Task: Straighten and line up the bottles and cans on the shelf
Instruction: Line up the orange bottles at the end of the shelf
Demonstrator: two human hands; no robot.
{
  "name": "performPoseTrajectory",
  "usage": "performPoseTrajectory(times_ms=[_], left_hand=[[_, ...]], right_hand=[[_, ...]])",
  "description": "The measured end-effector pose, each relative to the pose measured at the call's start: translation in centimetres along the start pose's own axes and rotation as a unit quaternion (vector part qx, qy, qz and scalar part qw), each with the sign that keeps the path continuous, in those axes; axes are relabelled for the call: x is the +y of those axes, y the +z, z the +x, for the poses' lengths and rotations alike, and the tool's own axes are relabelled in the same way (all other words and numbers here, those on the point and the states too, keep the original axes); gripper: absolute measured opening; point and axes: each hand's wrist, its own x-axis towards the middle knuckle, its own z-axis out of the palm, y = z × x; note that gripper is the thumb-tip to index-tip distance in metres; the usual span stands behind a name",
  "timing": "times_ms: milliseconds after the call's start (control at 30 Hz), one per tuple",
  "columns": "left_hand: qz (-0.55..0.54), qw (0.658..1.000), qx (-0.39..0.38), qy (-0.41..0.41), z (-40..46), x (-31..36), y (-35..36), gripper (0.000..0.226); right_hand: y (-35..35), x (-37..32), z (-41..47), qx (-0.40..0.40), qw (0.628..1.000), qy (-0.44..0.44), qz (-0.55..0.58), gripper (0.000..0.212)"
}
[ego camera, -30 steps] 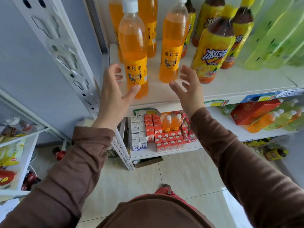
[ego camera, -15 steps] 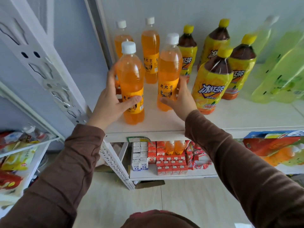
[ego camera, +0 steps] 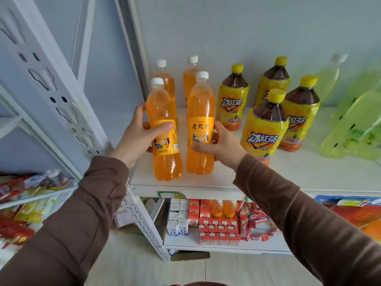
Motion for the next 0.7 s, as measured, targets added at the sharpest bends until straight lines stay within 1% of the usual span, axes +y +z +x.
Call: performPoseTrajectory(times_ms=[100,133,267,333,500,700], left_hand=[[-0.002,1.0,0.001,0.031,-0.6,-0.1,-0.4,0.082],[-0.005,0.999,0.002,0.046,-0.9,-0.1,-0.6,0.083],[0.009,0.995,0.006,0.103,-2.3,-0.9,-0.9,0.088],[0.017,0.993,0.011,0.117,-2.9,-1.2,-0.9,0.09],[0.019,0.991,0.017,0.132,-3.6,-1.8,-0.6,0.093],[0.03,0.991,0.001,0.131,-3.5,-2.2,-0.4,0.095]], right_hand=[[0.4,-0.3,-0.6,0.002,0.999,-0.021,-0.031,0.083],[0.5,-0.3,-0.8,0.006,0.999,-0.026,-0.036,0.085],[1.2,-0.1,-1.6,0.025,0.995,-0.063,-0.067,0.071],[1.8,-0.1,-2.2,0.039,0.992,-0.08,-0.086,0.07],[3.0,0.0,-2.7,0.059,0.988,-0.093,-0.107,0.074],[3.7,0.4,-2.8,0.066,0.987,-0.075,-0.123,0.079]])
